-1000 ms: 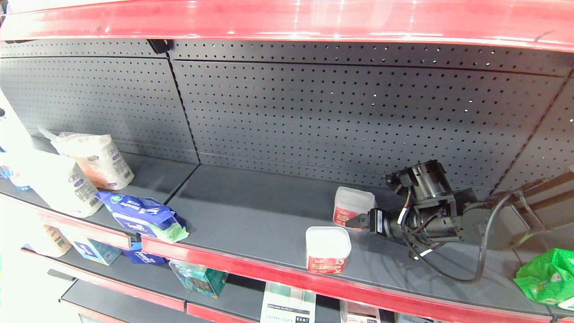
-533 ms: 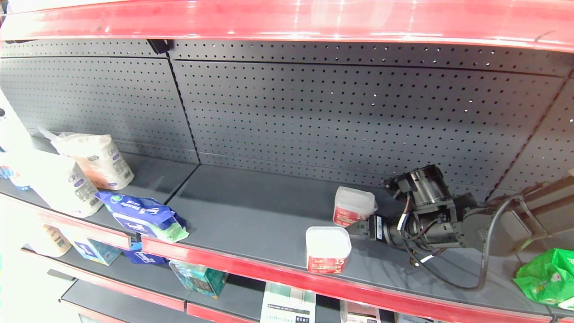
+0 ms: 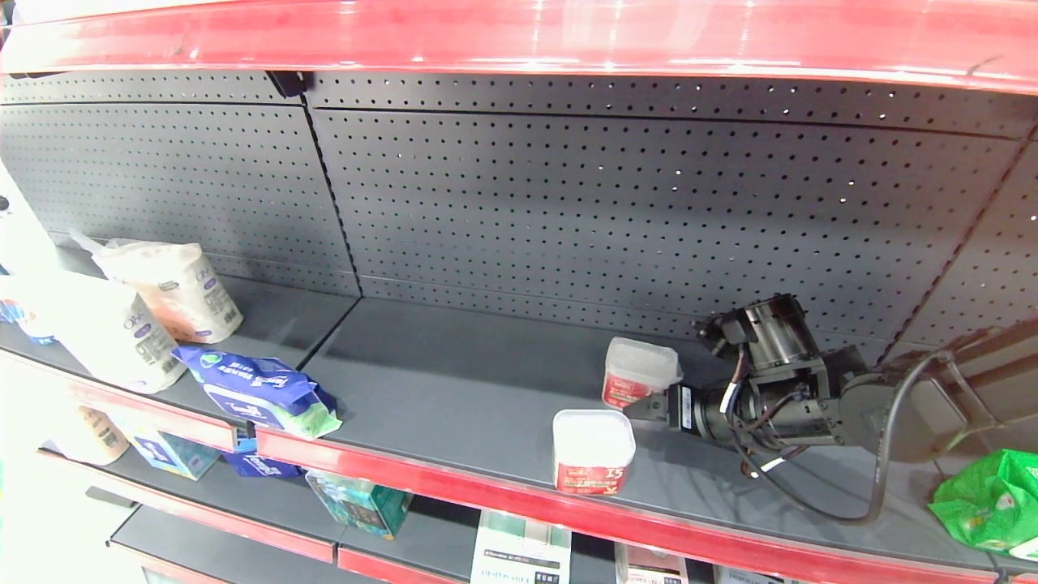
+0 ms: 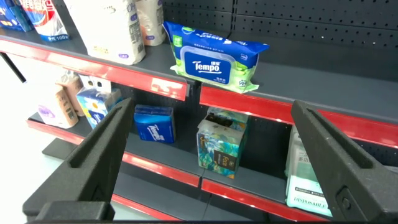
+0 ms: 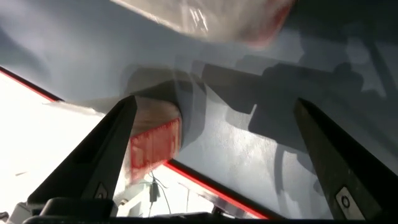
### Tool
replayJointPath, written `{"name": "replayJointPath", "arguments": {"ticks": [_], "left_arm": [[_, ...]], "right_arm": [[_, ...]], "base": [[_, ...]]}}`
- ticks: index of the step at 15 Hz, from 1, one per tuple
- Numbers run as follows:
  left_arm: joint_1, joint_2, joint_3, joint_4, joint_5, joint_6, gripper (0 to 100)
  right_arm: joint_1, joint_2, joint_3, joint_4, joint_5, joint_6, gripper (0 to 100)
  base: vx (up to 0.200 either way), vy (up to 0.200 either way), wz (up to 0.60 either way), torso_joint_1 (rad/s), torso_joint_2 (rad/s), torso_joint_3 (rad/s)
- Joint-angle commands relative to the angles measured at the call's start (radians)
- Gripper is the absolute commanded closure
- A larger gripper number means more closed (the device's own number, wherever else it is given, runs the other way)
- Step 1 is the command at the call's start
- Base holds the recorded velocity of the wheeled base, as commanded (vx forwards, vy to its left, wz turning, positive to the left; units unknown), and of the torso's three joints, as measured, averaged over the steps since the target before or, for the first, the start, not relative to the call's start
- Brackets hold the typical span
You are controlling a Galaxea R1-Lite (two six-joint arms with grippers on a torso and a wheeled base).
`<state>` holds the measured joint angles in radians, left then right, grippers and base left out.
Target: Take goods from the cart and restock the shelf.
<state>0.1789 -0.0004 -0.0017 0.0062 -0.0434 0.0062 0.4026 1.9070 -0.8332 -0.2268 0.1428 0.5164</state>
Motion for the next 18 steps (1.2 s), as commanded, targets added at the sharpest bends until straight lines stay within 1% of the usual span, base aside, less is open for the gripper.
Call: {"name": "replayJointPath", "arguments": {"ticks": [1, 9, 18], "left_arm": [[0.001, 0.000, 0.000, 0.000, 0.000, 0.000, 0], [0.001, 0.000, 0.000, 0.000, -0.001, 0.000, 0], [0.001, 0.000, 0.000, 0.000, -0.001, 0.000, 0]], "right_arm": [[-0.001, 0.010, -0.012, 0.000, 0.000, 0.001, 0], [0.027, 0.001, -0.009, 0.000, 0.000, 0.004, 0], [0.028, 0.000, 0.006, 0.000, 0.000, 0.004, 0]], "base": [[0.000, 0.000, 0.00, 0.000, 0.00, 0.000], [0.000, 0.000, 0.00, 0.000, 0.00, 0.000], [0.000, 0.000, 0.00, 0.000, 0.00, 0.000]]}}
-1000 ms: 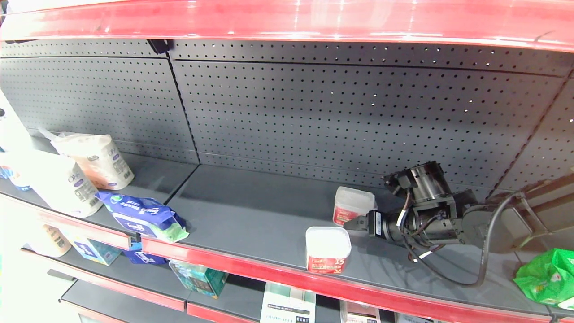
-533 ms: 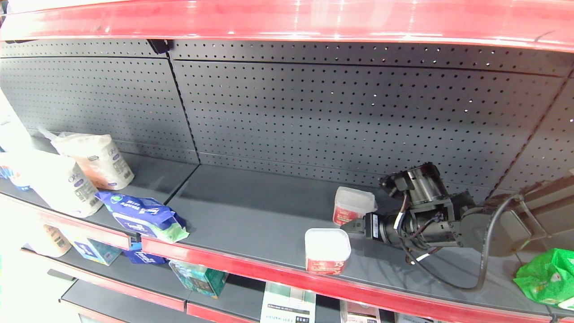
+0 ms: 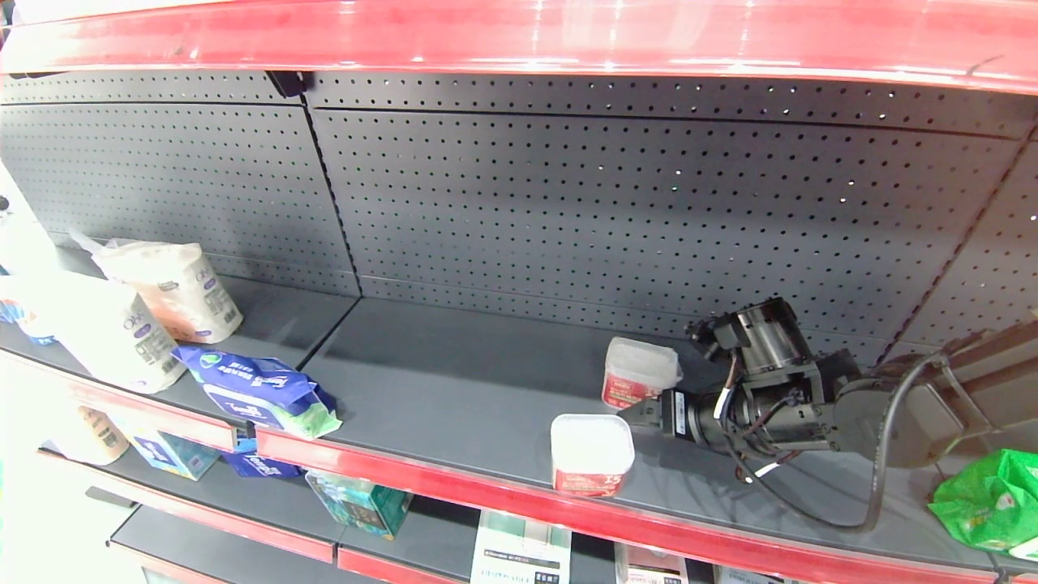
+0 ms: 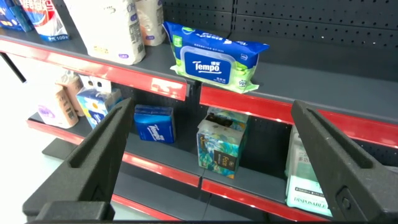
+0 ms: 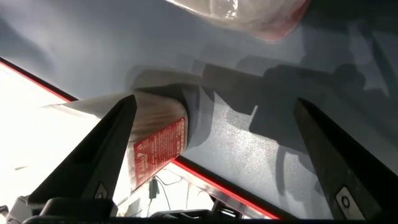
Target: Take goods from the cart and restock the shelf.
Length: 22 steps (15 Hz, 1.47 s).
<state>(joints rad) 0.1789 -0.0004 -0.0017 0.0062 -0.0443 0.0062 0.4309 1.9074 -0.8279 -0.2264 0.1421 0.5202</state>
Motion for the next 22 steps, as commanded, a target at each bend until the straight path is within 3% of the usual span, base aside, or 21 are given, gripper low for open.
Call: {"name": "replayJointPath", "arguments": {"ticks": [1, 13, 22], "left_arm": [[0.001, 0.000, 0.000, 0.000, 0.001, 0.000, 0], [0.001, 0.000, 0.000, 0.000, 0.000, 0.000, 0], [0.001, 0.000, 0.000, 0.000, 0.001, 0.000, 0]], "right_arm": [[0.000, -0.007, 0.001, -0.001, 0.001, 0.000, 0], [-0.003, -0.008, 0.013, -0.001, -0.044, 0.003, 0], [0.065, 0.004, -0.045, -0.004, -0.049, 0.139, 0]], "base": [[0.000, 0.000, 0.00, 0.000, 0.00, 0.000], [0.000, 0.000, 0.00, 0.000, 0.00, 0.000], [0.000, 0.000, 0.00, 0.000, 0.00, 0.000]]}}
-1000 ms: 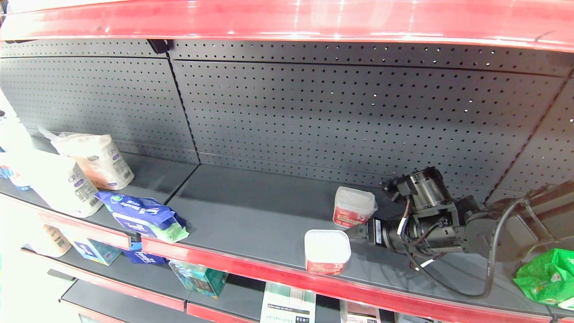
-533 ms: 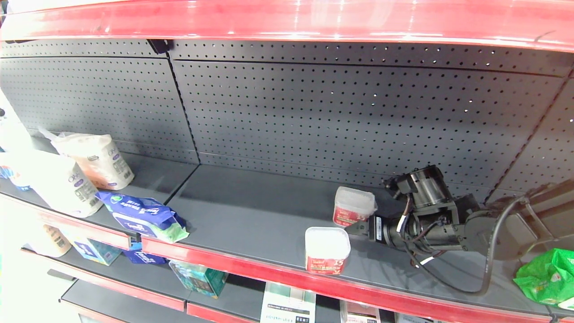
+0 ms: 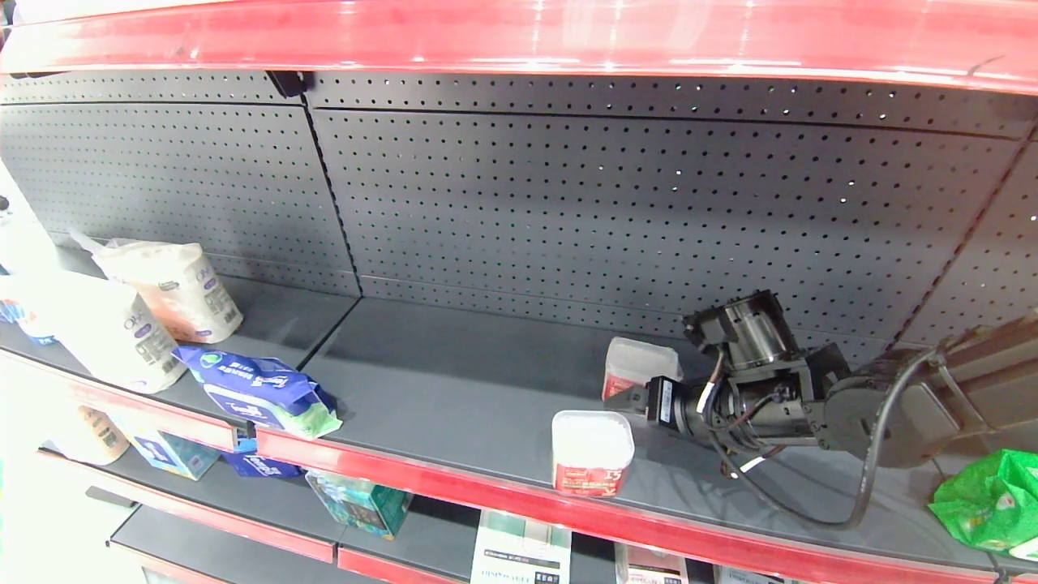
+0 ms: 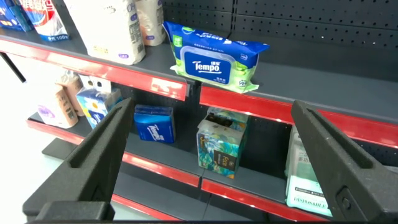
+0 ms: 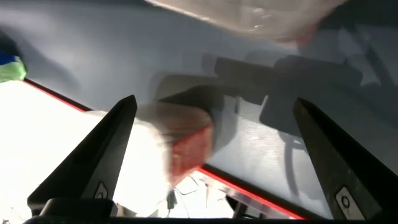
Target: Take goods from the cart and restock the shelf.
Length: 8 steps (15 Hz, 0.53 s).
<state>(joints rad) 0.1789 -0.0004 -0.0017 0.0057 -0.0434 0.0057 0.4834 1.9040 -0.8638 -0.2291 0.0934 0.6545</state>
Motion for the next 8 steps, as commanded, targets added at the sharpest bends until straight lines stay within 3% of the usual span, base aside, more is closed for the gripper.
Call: {"name": "replayJointPath", "arguments": {"ticks": [1, 8], "left_arm": [[0.001, 0.000, 0.000, 0.000, -0.001, 0.000, 0], [0.001, 0.000, 0.000, 0.000, 0.000, 0.000, 0]], "right_arm": [[0.015, 0.013, -0.018, -0.001, 0.000, 0.019, 0], [0.047, 0.049, -0.072, -0.004, 0.006, 0.100, 0]], "base": [[0.000, 0.000, 0.00, 0.000, 0.00, 0.000], [0.000, 0.000, 0.00, 0.000, 0.00, 0.000]]}}
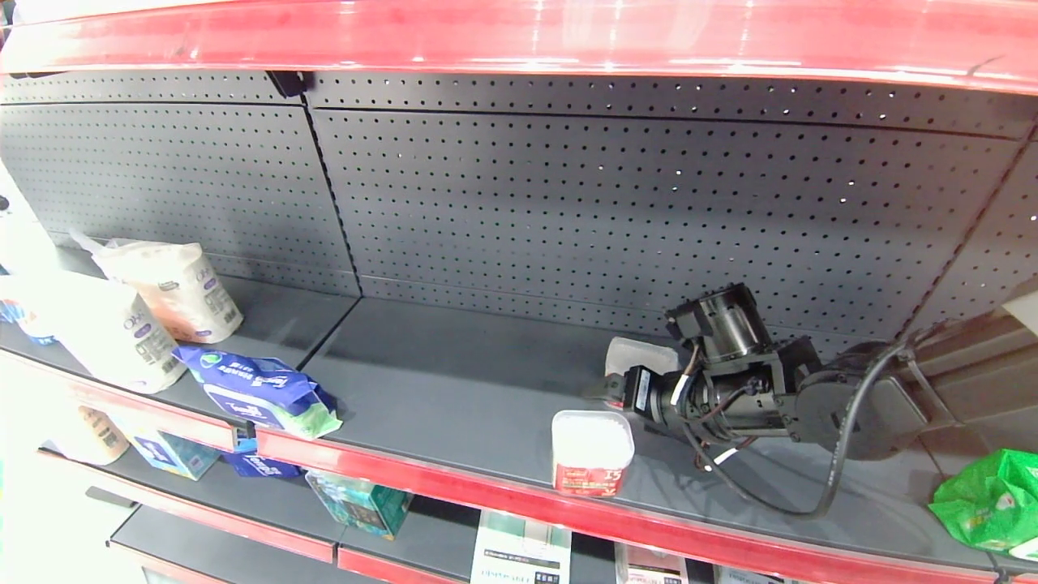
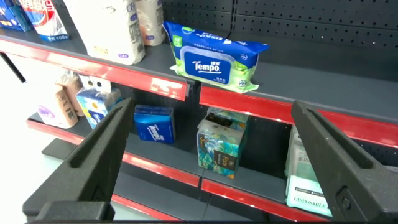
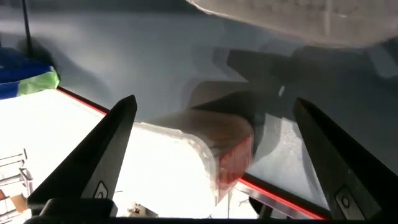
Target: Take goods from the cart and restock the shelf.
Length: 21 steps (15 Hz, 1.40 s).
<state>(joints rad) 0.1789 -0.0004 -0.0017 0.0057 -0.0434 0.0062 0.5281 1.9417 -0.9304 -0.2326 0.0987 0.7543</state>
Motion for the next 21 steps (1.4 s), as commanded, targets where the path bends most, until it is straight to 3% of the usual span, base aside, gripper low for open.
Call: {"name": "replayJointPath", "arguments": {"ticks": [1, 21], "left_arm": [[0.001, 0.000, 0.000, 0.000, -0.001, 0.000, 0], [0.001, 0.000, 0.000, 0.000, 0.000, 0.000, 0]], "right_arm": [[0.003, 0.022, -0.011, -0.002, 0.003, 0.002, 0], [0.056, 0.054, -0.050, 0.001, 0.049, 0.042, 0]], "base": [[0.000, 0.000, 0.00, 0.000, 0.00, 0.000], [0.000, 0.000, 0.00, 0.000, 0.00, 0.000]]}}
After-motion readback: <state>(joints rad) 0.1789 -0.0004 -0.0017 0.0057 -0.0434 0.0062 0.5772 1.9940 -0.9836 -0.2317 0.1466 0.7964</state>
